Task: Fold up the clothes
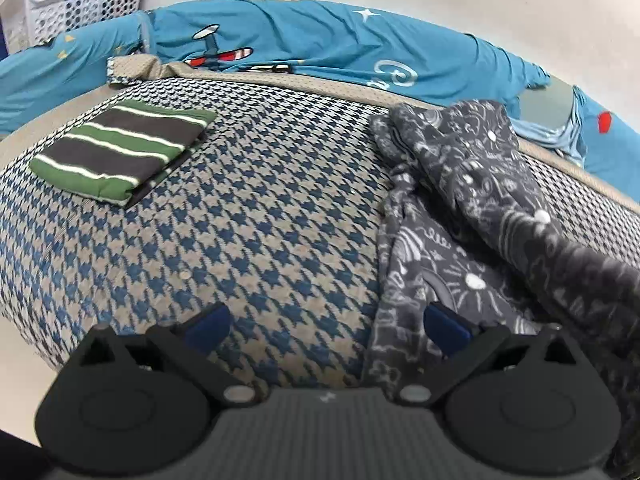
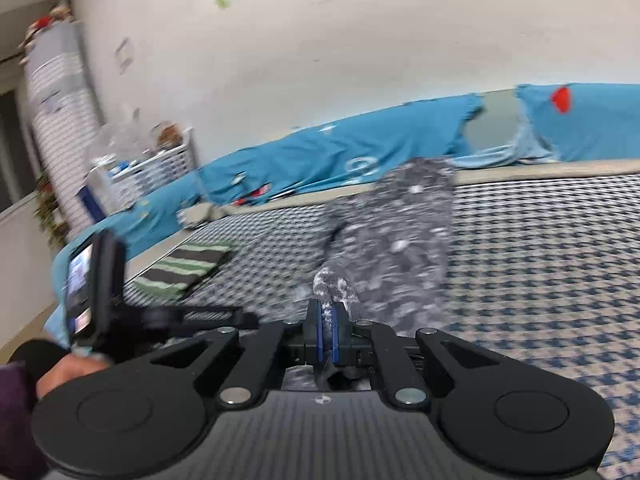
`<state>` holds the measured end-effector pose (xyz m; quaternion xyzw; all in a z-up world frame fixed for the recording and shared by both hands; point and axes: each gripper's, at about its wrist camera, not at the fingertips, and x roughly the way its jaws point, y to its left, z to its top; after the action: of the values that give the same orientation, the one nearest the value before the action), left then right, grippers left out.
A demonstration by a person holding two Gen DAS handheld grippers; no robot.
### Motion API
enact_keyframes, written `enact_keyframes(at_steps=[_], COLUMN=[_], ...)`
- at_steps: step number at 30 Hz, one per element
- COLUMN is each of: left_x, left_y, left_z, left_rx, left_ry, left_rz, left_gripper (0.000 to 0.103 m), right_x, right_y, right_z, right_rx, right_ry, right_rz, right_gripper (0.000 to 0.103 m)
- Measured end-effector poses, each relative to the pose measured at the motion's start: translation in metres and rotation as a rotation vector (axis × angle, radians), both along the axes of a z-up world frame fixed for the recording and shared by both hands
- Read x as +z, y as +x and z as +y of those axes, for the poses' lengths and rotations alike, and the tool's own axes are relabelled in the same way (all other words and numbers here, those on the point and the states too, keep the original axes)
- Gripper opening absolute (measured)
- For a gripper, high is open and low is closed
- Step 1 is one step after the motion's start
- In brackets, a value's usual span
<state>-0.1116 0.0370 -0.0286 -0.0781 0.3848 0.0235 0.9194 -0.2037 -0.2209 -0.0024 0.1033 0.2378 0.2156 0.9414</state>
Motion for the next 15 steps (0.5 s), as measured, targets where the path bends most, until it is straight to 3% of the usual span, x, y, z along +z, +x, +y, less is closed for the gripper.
enact_keyframes(at_steps=[15], left_x=[0.019], left_y=[-0.009], left_z=[0.038], left_rx=[0.085], left_ry=[-0.076], left_rz=[-0.059], left_gripper=[0.103], right_x=[-0.015], right_y=[-0.004], right_z=[0.08], right_rx=[0.188], right_ry=[-0.085], right_rz=[0.0], right_gripper=[0.006])
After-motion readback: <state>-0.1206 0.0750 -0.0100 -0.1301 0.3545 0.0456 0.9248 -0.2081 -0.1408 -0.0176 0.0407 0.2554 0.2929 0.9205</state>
